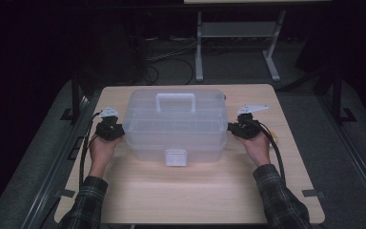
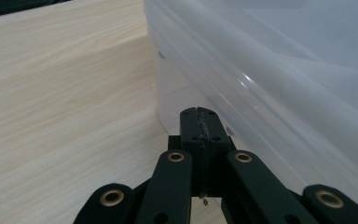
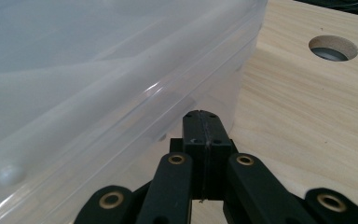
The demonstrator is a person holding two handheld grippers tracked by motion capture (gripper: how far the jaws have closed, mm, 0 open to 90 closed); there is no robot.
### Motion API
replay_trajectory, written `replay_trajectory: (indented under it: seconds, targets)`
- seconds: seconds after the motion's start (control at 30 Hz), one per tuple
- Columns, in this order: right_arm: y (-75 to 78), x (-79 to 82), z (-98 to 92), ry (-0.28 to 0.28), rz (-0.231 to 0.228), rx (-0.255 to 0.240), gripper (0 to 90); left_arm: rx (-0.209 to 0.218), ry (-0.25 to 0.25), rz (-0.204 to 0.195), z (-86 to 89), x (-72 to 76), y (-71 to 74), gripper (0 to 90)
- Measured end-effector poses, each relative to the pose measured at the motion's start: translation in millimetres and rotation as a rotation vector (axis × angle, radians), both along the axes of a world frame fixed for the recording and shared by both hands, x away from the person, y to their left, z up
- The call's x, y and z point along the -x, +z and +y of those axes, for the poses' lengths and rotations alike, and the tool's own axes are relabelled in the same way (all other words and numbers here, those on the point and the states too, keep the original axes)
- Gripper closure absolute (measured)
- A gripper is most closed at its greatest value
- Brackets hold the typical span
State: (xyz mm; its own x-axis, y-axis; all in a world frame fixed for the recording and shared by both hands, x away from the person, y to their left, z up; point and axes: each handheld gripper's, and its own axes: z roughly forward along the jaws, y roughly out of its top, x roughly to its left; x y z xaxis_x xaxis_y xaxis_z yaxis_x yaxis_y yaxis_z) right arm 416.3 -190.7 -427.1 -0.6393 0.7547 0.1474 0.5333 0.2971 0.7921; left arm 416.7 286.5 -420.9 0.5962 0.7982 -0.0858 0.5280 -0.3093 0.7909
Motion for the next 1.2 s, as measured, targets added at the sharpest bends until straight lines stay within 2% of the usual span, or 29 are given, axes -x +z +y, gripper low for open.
replay_trajectory:
  seconds: [0.07,0.27,0.6,0.73,1.0,1.2]
  targets:
    - [0.2,-0.5,0.4,-0.002,0.0,0.001,90.0,-0.008,0.001,-0.002,-0.6,-0.1,-0.1,90.0]
    - [-0.3,-0.7,-1.0,0.01,-0.007,-0.009,90.0,0.022,0.008,0.004,0.2,0.2,0.2,90.0]
    - [-0.5,0.7,-0.7,0.01,-0.013,-0.007,90.0,0.018,0.019,0.009,-1.7,1.1,0.9,90.0]
    - [-0.1,2.8,-2.7,0.016,-0.005,-0.012,90.0,0.013,0.011,0.022,-3.3,3.4,2.2,90.0]
    - [-0.4,8.5,-6.9,0.004,-0.005,-0.012,90.0,-0.011,-0.005,0.021,-9.1,8.0,3.9,90.0]
    - [0.3,13.6,-10.8,0.007,-0.004,-0.007,90.0,-0.005,-0.014,0.022,-11.3,12.5,3.6,90.0]
